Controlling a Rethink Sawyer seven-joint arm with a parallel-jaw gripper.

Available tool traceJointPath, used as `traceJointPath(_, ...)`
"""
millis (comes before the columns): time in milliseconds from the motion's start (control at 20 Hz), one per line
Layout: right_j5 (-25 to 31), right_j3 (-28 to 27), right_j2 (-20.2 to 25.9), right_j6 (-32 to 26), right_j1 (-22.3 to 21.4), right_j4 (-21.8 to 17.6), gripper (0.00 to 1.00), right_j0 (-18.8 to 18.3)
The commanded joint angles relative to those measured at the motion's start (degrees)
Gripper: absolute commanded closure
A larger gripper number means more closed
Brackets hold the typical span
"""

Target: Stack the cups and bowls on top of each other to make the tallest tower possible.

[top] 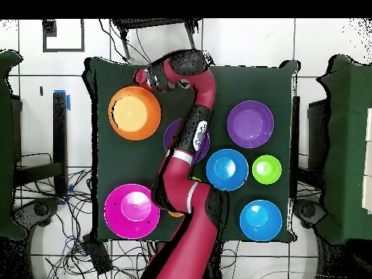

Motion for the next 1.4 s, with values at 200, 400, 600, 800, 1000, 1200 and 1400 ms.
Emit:
traceJointPath(200,-18.25,1.46,-15.37,-10.77,-3.88,2.0,0.0,-1.65)
traceJointPath(400,-24.65,5.98,-21.28,-7.58,-4.8,4.71,0.0,-3.19)
traceJointPath(600,-27.0,8.55,-26.72,-6.15,-6.81,5.14,0.0,-3.62)
traceJointPath(800,-29.38,12.69,-33.3,-1.84,-9.06,5.96,0.0,-4.98)
traceJointPath(1000,-30.36,15.65,-39.21,2.19,-11.96,6.33,0.0,-5.29)
traceJointPath(1200,-30.87,18.63,-44.4,5.95,-14.55,7.24,0.0,-5.31)
traceJointPath(1400,-30.46,24.14,-50.87,13.28,-18.42,8.26,0.0,-5.55)
